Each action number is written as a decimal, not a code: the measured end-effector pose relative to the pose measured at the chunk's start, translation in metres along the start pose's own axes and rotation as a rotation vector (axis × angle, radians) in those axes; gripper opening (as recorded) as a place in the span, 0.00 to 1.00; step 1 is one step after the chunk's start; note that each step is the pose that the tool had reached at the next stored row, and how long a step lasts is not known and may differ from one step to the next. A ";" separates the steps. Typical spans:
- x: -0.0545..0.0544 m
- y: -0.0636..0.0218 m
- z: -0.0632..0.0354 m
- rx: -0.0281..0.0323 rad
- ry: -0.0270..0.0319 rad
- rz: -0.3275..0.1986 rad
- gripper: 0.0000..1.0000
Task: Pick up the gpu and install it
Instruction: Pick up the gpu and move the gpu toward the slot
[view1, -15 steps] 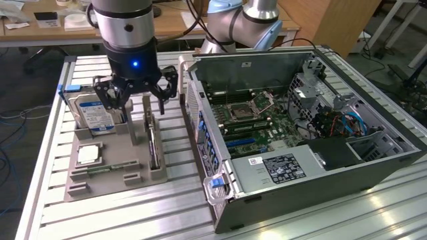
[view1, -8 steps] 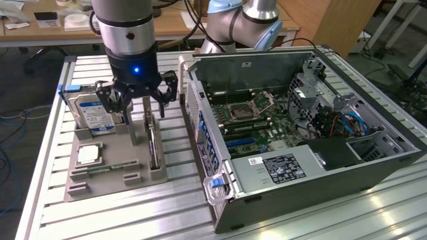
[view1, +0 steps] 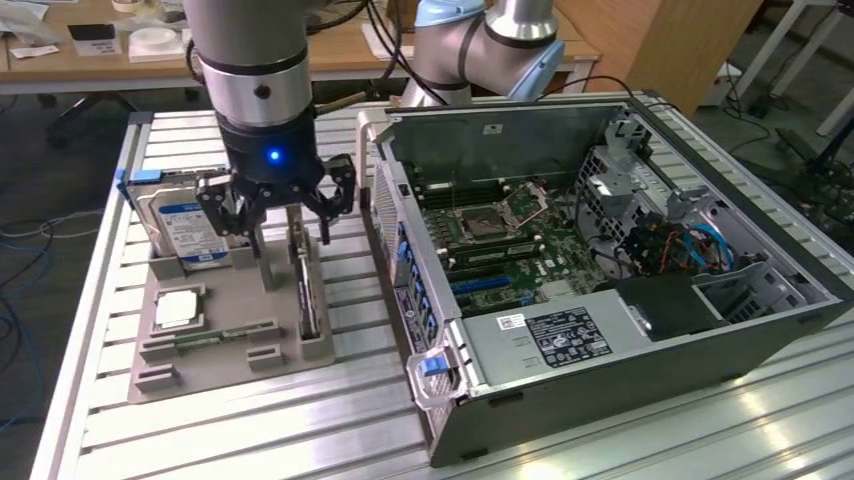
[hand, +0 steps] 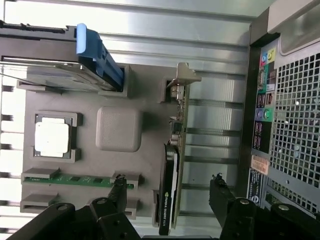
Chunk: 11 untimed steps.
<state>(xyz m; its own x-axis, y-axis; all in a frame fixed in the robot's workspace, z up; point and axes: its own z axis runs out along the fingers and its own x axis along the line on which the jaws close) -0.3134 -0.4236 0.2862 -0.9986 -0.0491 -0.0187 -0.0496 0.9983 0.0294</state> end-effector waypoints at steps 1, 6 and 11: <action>0.000 -0.0001 0.0019 0.0002 -0.0004 0.010 0.76; 0.000 -0.0003 0.0109 0.0008 -0.0015 0.038 0.76; 0.000 -0.0006 0.0201 0.0010 -0.0025 0.051 0.76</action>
<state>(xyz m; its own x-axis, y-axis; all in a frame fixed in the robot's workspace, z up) -0.3134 -0.4236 0.2661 -0.9998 0.0018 -0.0197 0.0012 0.9996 0.0294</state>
